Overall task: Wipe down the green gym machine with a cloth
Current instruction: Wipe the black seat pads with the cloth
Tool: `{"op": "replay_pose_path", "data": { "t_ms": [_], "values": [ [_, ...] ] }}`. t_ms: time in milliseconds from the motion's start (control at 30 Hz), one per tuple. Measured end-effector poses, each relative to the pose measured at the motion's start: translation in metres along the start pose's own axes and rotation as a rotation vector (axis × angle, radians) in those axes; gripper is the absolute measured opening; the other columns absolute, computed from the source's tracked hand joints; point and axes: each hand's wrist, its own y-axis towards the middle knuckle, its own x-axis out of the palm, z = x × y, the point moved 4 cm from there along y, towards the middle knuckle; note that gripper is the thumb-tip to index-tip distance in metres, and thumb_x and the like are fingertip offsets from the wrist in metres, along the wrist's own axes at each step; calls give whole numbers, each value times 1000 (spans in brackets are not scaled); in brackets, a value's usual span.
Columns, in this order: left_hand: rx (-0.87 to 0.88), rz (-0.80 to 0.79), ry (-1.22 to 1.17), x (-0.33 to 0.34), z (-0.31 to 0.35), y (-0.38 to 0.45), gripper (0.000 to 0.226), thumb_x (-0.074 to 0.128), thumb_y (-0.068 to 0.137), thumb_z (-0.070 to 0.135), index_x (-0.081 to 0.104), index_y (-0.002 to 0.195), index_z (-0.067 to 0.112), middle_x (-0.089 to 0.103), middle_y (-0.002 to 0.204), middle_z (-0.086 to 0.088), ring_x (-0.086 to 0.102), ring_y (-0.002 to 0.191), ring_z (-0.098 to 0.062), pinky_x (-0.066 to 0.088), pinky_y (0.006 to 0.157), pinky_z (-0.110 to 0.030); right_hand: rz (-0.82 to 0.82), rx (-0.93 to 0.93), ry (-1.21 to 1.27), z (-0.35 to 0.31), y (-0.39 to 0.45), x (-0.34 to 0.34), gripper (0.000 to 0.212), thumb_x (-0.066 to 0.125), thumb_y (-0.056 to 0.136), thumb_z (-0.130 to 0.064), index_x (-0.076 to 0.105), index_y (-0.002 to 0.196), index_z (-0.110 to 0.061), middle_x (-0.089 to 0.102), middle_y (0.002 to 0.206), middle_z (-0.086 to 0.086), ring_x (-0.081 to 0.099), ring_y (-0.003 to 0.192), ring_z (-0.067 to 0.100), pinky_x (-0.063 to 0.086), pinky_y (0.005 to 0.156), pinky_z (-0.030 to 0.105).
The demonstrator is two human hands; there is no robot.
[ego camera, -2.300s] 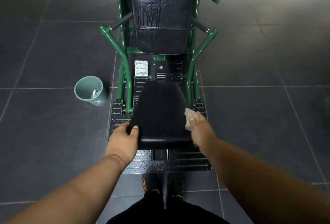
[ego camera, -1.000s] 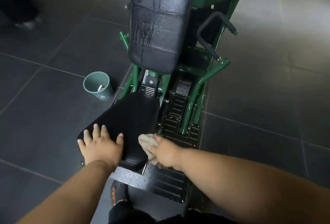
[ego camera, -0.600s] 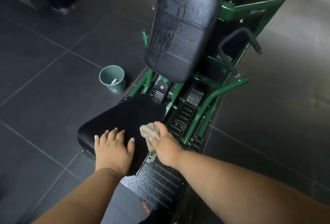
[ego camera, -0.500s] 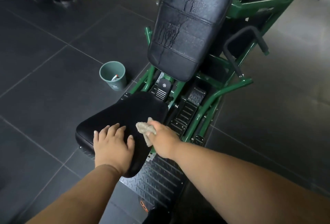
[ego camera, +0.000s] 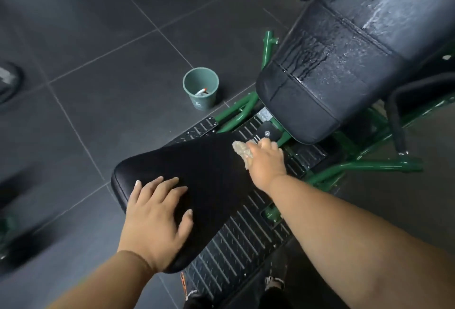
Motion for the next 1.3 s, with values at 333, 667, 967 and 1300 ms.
{"op": "replay_pose_path", "data": {
  "t_ms": [333, 667, 967, 1300],
  "values": [
    [-19, 48, 1, -1, 4, 4, 51, 51, 88, 52, 73, 124, 23, 64, 140, 2, 53, 135, -35, 29, 119, -62, -38, -531, -579, 14, 60, 18, 31, 69, 82, -11, 63, 110, -22, 62, 99, -1, 57, 98, 27, 42, 87, 40],
    [-26, 43, 1, 0, 4, 2, 52, 52, 86, 50, 73, 124, 22, 65, 139, 1, 53, 135, -36, 27, 120, -62, -33, -525, -842, 30, 72, -8, 39, 48, 76, -3, 62, 110, -14, 52, 106, 6, 51, 102, 28, 44, 96, 41],
    [-21, 19, 20, 1, 4, 1, 52, 53, 87, 51, 71, 126, 23, 63, 141, 1, 51, 137, -34, 26, 121, -62, 47, -438, -866, 28, 43, 19, 71, 37, 99, -19, 16, 161, 8, 31, 158, 18, 37, 141, 37, 28, 121, 47],
    [-46, -2, 32, -1, 8, 2, 51, 55, 86, 53, 71, 124, 23, 63, 140, 0, 52, 136, -34, 28, 121, -62, -30, -455, -925, 26, 40, 6, 55, 42, 93, -17, 50, 145, -2, 51, 135, 10, 51, 110, 28, 41, 93, 40]
  ]
}}
